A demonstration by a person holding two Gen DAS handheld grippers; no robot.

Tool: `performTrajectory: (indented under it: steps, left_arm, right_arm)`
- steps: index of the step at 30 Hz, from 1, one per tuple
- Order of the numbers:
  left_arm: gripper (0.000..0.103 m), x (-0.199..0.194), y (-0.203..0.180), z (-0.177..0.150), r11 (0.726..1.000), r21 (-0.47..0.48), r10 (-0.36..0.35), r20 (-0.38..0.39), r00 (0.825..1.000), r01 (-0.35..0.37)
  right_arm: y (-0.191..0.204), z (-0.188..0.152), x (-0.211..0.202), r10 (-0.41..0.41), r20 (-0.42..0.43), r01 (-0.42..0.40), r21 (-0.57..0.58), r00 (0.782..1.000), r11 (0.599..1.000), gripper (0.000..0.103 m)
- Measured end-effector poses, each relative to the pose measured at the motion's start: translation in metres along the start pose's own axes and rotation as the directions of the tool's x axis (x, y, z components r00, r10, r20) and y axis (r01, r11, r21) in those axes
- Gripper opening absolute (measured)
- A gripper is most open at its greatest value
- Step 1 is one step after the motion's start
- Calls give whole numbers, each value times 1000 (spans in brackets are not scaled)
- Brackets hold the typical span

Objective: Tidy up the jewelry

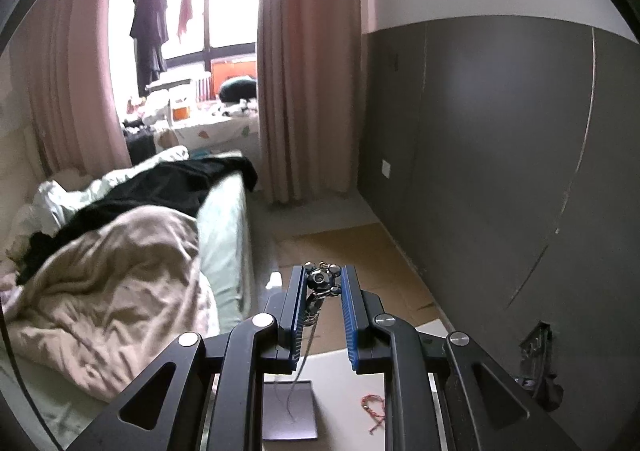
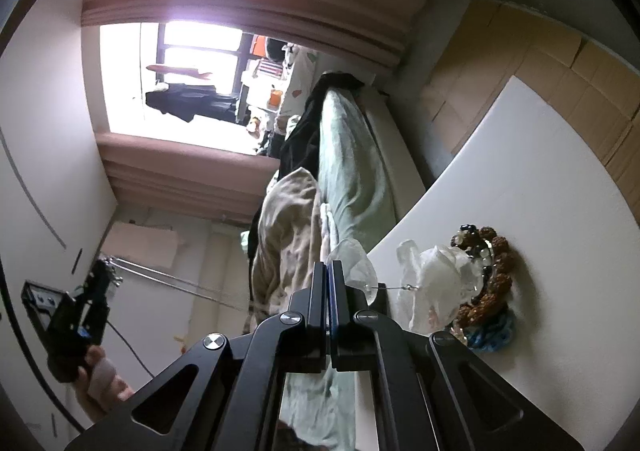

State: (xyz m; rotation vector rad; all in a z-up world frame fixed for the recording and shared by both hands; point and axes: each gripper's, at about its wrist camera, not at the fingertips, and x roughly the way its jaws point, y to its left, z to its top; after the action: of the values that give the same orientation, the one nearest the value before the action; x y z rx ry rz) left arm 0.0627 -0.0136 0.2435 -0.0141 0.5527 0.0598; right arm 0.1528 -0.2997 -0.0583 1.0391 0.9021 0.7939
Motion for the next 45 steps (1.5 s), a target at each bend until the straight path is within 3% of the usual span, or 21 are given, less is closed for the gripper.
performTrajectory:
  steps: [9, 23, 34, 45]
  left_arm:
    - [18, -15, 25, 6, 998, -1, 66, 31, 997, -66]
    - [18, 12, 42, -14, 999, -25, 37, -19, 999, -38]
    - [18, 60, 63, -70, 996, -75, 26, -146, 989, -37]
    - [18, 88, 84, -119, 983, -176, 6, -209, 978, -43]
  right_arm:
    - [13, -10, 6, -5, -22, 4, -47, 1000, 999, 3]
    - [14, -14, 16, -22, -32, 20, -64, 999, 998, 3]
    - [17, -20, 29, -30, -60, 25, -86, 998, 996, 3]
    - [14, -24, 44, -56, -76, 49, -87, 996, 995, 3]
